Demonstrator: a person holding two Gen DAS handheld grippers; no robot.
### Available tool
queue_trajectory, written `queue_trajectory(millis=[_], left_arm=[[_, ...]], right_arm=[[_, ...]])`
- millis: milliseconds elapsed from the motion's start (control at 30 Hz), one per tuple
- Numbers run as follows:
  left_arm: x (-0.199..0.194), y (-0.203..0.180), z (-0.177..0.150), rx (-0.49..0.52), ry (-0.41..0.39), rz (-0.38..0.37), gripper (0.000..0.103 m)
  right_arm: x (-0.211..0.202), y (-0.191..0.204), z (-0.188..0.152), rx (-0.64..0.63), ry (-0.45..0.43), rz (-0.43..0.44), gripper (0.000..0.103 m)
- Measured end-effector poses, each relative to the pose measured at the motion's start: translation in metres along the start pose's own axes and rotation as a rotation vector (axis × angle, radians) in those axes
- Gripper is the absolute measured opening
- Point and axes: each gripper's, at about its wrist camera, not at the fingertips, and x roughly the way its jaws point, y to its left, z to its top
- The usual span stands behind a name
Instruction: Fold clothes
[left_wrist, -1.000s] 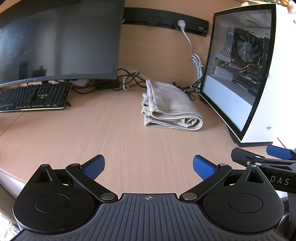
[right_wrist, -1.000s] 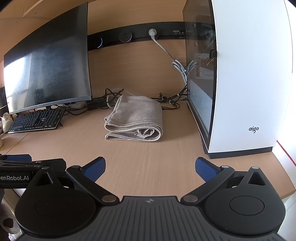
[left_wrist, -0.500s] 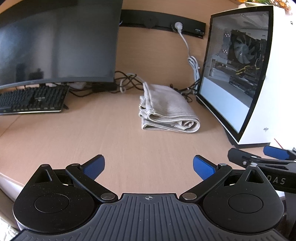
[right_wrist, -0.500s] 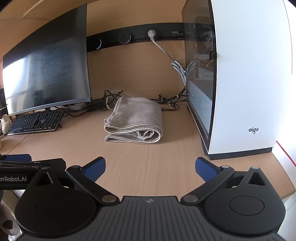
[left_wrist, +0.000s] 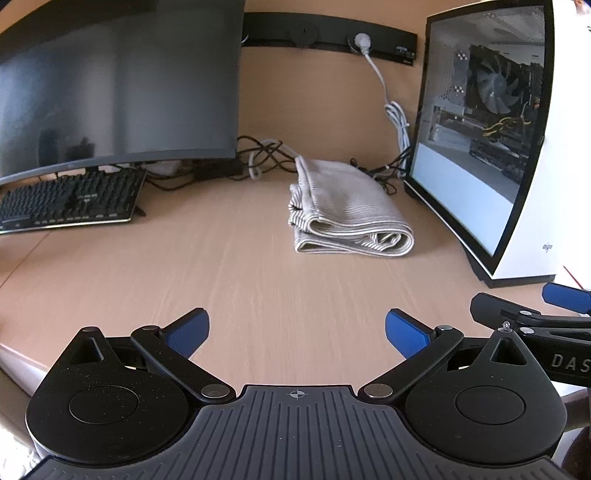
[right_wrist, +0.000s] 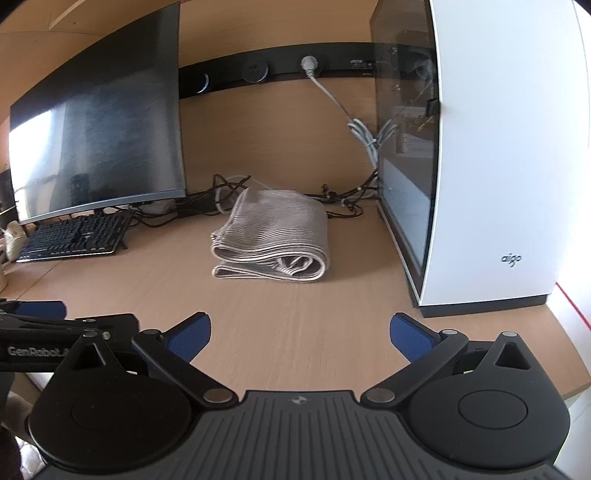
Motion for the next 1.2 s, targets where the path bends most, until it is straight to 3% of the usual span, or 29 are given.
queue_trajectory(millis=[1200], left_arm=[[0.0005,-0.0034,0.0005,0.01,0.013,0.015,0.103]], right_arm=[[0.0011,-0.0024,-0.0029,0.018,0.023,-0.005,0.103]])
